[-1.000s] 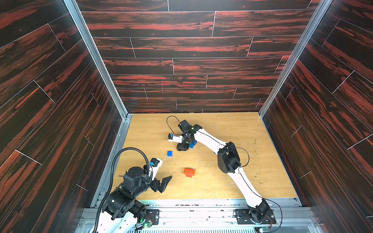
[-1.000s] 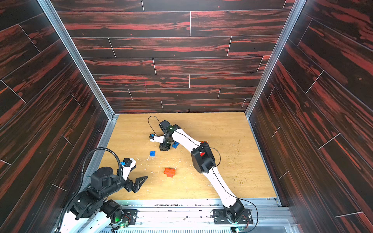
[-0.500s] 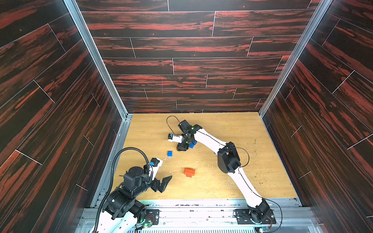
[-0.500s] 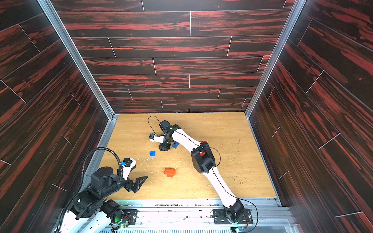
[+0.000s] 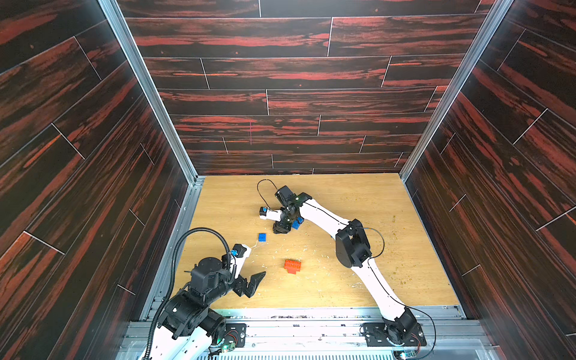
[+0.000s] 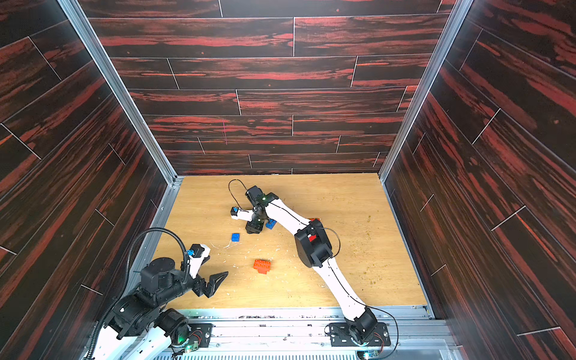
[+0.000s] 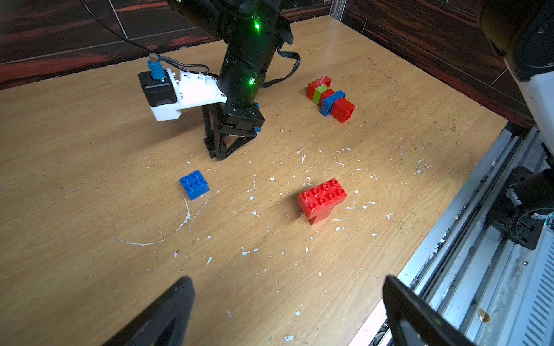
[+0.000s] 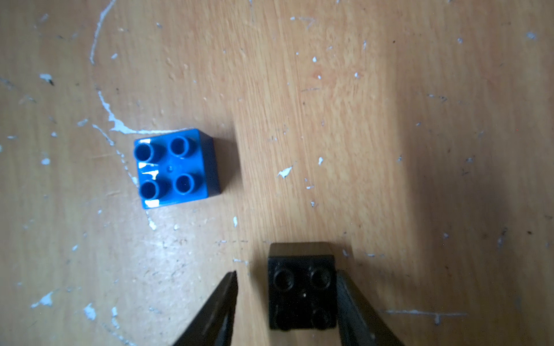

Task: Assemble the letter f with lego
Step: Pick up the lego brick from the center of the board.

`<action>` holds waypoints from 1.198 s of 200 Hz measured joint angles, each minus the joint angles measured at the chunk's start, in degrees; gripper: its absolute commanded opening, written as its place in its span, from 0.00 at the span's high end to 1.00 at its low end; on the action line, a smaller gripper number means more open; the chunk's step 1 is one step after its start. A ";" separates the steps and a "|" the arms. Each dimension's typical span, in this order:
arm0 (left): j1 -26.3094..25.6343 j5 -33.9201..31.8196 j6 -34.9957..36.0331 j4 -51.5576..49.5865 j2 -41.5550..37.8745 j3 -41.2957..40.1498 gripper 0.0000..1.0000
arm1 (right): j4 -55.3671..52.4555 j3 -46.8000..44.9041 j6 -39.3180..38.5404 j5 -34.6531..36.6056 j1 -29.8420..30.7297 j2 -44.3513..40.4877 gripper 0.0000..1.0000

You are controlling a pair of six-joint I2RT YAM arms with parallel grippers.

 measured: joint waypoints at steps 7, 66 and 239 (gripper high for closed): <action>0.00 0.00 0.00 0.00 0.00 0.00 0.00 | 0.02 0.00 0.00 0.00 0.00 0.11 0.45; 0.00 0.00 0.00 0.00 0.00 0.00 0.00 | 0.15 -0.33 0.28 -0.28 0.00 0.31 0.59; 0.00 0.04 0.00 0.00 0.00 0.00 0.00 | 3.43 -21.99 4.96 -0.09 0.07 -17.66 0.68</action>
